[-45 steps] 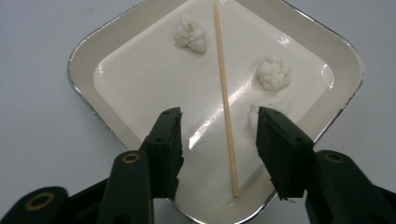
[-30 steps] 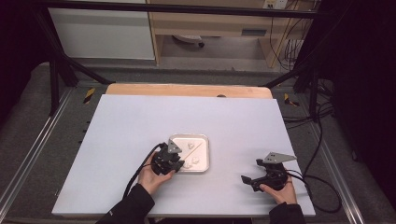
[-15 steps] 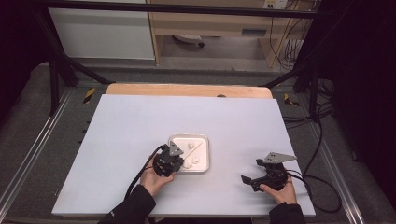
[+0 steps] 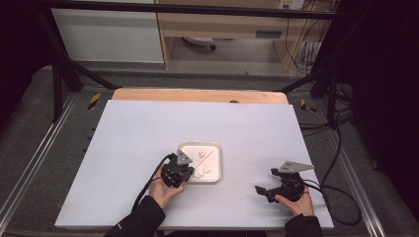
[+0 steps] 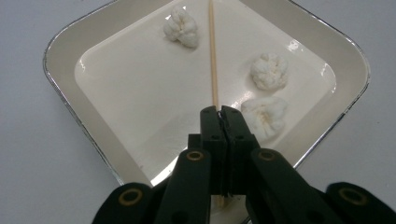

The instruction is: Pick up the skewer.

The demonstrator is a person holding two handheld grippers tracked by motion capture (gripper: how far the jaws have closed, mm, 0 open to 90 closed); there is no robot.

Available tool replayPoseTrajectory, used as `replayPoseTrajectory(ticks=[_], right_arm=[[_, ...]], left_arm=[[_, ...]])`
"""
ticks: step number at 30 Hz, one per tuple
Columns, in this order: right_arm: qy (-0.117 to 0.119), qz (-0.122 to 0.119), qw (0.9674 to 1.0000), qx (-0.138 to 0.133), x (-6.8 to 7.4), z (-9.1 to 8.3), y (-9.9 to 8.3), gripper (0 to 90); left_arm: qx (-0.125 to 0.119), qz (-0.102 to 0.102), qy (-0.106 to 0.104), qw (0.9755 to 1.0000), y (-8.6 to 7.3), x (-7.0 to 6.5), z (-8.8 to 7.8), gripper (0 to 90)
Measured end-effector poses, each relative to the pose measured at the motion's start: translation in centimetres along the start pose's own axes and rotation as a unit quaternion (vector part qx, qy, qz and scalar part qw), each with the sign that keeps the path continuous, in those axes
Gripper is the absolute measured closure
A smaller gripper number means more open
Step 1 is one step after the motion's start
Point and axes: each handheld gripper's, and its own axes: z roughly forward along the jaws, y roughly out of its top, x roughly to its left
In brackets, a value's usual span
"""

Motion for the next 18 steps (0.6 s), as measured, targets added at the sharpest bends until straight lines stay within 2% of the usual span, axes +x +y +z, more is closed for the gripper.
replayPoseTrajectory(ticks=[13, 18], right_arm=[[0.0, -0.001, 1.0, 0.001, 0.0, 0.0, 0.0, 0.7], [-0.001, -0.002, 1.0, 0.0, 0.0, 0.0, 0.0, 0.7]], left_arm=[[-0.028, -0.002, -0.005, 0.9996, 0.1, 0.4, -1.0, 88.6], [-0.032, 0.004, -0.009, 0.9994, 0.1, 0.4, -1.6, 88.6]])
